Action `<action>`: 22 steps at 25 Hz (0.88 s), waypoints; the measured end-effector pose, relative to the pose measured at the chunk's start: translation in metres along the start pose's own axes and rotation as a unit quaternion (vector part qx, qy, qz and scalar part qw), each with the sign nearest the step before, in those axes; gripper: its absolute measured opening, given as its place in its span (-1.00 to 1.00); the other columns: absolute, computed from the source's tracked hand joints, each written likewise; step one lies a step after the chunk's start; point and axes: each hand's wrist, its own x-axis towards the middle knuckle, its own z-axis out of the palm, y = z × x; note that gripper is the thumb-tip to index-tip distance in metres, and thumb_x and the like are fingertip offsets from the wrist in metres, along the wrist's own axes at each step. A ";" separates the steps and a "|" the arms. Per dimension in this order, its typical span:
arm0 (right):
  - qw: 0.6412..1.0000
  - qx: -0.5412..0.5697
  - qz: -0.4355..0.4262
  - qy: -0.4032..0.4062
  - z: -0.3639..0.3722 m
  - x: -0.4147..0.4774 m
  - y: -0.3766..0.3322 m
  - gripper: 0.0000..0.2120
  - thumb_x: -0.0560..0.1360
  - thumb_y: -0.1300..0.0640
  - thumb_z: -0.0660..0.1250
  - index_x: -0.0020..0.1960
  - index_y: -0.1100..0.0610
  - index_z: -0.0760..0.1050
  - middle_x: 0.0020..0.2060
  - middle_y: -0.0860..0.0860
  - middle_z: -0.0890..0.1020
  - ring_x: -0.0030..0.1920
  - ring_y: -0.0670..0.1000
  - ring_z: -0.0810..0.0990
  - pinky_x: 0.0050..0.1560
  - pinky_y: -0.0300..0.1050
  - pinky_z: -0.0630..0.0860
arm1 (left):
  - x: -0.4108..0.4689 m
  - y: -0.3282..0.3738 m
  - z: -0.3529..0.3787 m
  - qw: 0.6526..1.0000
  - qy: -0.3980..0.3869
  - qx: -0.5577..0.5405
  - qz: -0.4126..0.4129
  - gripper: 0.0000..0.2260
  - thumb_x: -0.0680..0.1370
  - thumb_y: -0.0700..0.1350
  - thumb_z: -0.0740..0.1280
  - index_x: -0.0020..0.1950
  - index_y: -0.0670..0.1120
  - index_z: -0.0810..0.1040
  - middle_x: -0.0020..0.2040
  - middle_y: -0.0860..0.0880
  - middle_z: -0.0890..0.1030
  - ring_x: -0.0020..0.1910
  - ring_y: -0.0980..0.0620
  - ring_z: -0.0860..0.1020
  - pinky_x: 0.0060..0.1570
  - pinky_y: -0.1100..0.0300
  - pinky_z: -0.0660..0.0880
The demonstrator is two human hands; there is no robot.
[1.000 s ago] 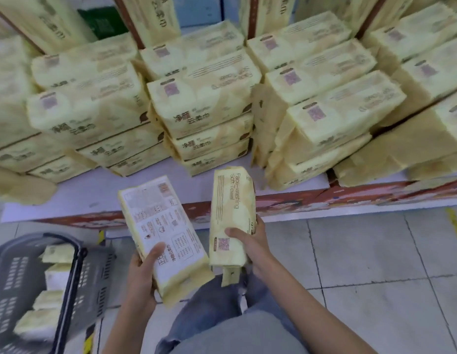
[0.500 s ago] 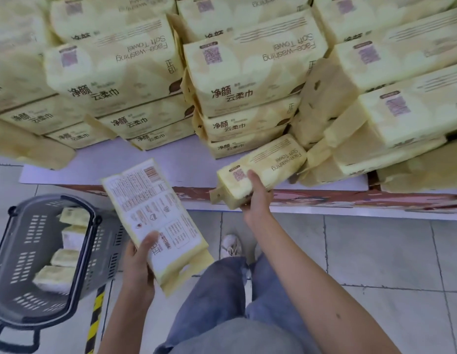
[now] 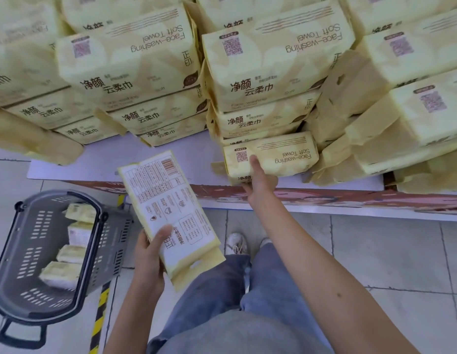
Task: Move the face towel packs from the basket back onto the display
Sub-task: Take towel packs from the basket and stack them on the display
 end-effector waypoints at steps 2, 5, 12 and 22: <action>1.000 -0.023 0.002 -0.016 -0.003 -0.003 -0.004 -0.39 0.38 0.08 0.49 0.31 0.18 0.30 0.18 0.08 0.55 0.00 0.04 0.57 -0.17 0.00 0.60 | 0.001 -0.001 0.001 1.000 -0.004 0.011 0.000 -0.44 0.31 -0.07 0.40 0.31 -0.05 0.43 0.16 -0.06 0.63 0.07 -0.06 0.63 -0.05 -0.03 0.61; 0.997 -0.074 0.018 -0.023 -0.015 -0.006 -0.011 -0.43 0.40 0.01 0.46 0.28 0.19 0.31 0.21 0.12 0.53 0.08 0.10 0.56 -0.03 0.01 0.54 | -0.001 0.001 0.007 0.999 -0.010 0.033 0.000 -0.47 0.30 -0.06 0.40 0.27 -0.05 0.44 0.15 -0.07 0.63 0.04 -0.06 0.64 -0.01 -0.08 0.58; 0.970 -0.181 0.071 -0.144 -0.037 -0.059 -0.049 -0.38 0.42 -0.18 0.35 0.34 0.13 0.32 0.19 0.12 0.49 0.10 0.18 0.53 0.16 0.15 0.49 | -0.014 0.024 0.044 0.965 -0.003 0.229 0.126 -0.48 0.31 -0.11 0.54 0.17 -0.01 0.38 0.07 -0.01 0.59 -0.05 0.06 0.59 -0.11 0.09 0.55; 0.873 -0.338 -0.094 -0.339 -0.050 -0.078 -0.105 -0.14 0.20 0.04 0.56 0.42 0.01 0.27 0.22 0.08 0.55 0.19 0.11 0.54 0.17 0.18 0.51 | -0.009 0.106 0.094 0.736 -0.175 0.598 0.264 -0.14 0.01 0.36 0.36 0.28 0.12 0.36 0.03 0.13 0.55 -0.02 0.07 0.54 -0.03 0.11 0.47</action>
